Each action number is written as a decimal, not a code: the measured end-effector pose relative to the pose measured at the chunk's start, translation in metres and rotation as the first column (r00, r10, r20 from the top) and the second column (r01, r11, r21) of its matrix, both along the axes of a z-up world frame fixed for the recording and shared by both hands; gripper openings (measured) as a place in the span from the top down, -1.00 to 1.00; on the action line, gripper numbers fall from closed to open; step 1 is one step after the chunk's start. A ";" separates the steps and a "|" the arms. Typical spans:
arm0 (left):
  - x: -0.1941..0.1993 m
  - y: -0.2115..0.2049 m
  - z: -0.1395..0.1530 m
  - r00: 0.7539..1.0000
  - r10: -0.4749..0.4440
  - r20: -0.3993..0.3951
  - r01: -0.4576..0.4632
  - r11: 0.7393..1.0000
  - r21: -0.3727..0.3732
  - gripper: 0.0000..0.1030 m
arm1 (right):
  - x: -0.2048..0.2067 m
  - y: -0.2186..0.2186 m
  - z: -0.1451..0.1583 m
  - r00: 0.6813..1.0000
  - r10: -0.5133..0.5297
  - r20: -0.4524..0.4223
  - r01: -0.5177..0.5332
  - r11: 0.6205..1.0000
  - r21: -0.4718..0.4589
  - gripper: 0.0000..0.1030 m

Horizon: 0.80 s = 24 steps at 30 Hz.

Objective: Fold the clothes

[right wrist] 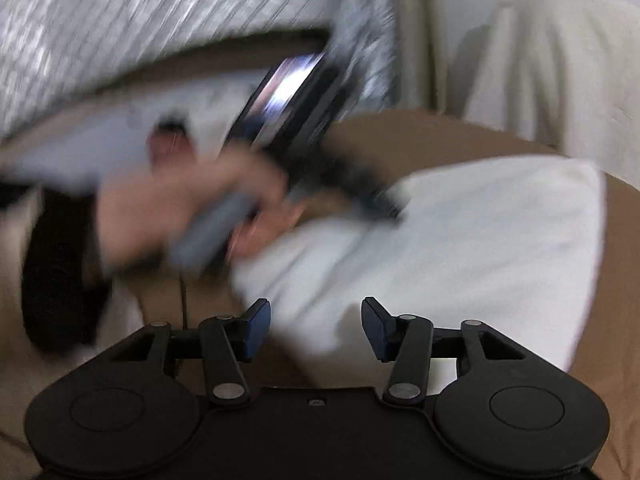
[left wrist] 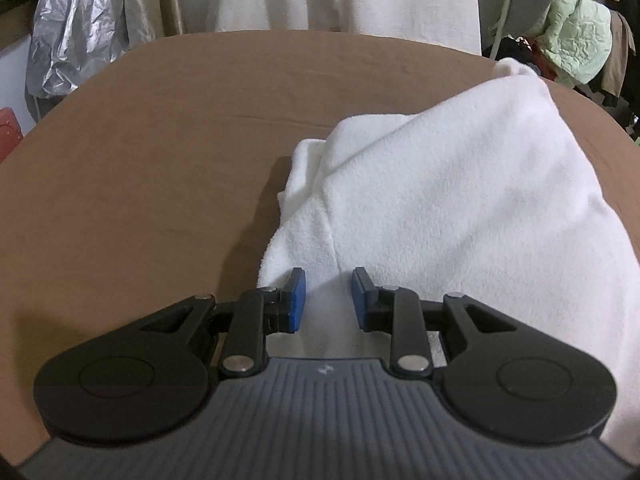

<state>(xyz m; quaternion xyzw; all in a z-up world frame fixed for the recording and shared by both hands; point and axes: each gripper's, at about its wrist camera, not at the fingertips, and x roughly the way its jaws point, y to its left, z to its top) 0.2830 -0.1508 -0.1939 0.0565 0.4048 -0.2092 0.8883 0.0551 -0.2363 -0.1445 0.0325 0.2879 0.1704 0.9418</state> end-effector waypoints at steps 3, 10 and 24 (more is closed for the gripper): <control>0.000 -0.003 -0.003 1.000 -0.003 0.013 0.003 1.000 0.013 0.49 | 0.021 -0.030 0.020 0.995 -0.091 0.045 0.093 0.995 -0.042 -0.07; -0.009 0.001 0.002 1.000 -0.017 0.015 0.017 1.000 -0.010 0.49 | 0.116 -0.060 -0.017 0.972 -0.233 0.007 0.217 0.893 -0.395 0.37; -0.010 0.072 0.020 0.996 0.040 -0.082 -0.056 0.976 -0.212 -0.17 | 0.087 -0.152 -0.019 0.852 -0.499 -0.159 0.518 0.848 0.111 -0.56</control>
